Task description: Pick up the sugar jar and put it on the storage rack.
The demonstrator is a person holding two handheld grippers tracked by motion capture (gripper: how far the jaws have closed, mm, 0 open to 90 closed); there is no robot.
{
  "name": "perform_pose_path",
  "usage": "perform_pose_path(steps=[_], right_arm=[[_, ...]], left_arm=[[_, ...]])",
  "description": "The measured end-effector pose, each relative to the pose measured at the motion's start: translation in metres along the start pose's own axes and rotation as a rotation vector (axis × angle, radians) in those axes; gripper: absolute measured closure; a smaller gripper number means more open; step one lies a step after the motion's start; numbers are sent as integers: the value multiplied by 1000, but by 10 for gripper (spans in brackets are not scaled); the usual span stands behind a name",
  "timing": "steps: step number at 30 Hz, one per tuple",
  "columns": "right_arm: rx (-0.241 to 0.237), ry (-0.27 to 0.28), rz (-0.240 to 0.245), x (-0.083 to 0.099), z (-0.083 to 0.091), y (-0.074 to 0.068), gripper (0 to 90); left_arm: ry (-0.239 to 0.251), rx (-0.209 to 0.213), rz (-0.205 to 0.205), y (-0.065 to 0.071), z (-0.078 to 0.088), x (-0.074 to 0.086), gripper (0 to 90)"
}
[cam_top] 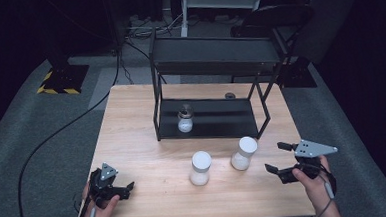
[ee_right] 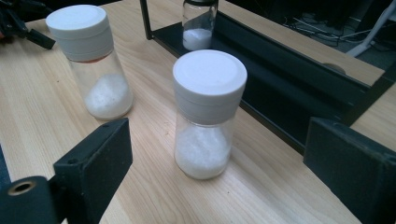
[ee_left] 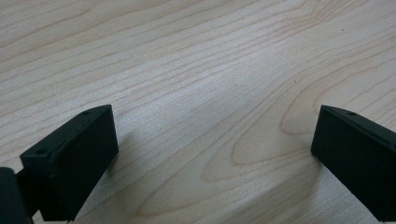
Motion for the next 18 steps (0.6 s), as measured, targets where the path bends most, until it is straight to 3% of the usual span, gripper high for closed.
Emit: perform_pose_path(steps=[18], right_arm=[[-32, 17, 0, -20, -16, -14, 79]], left_arm=[[-1, 0, 0, 0, 0, 0, 6]])
Point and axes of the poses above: each handheld gripper's, and its own axes: z roughly backward along the jaws, x roughly out of its underside, y roughly to its right, the point moved 10 cm from there along -z, roughly forward along the jaws, and after that the axes turned 7 degrees about z, right-handed, at the moved point
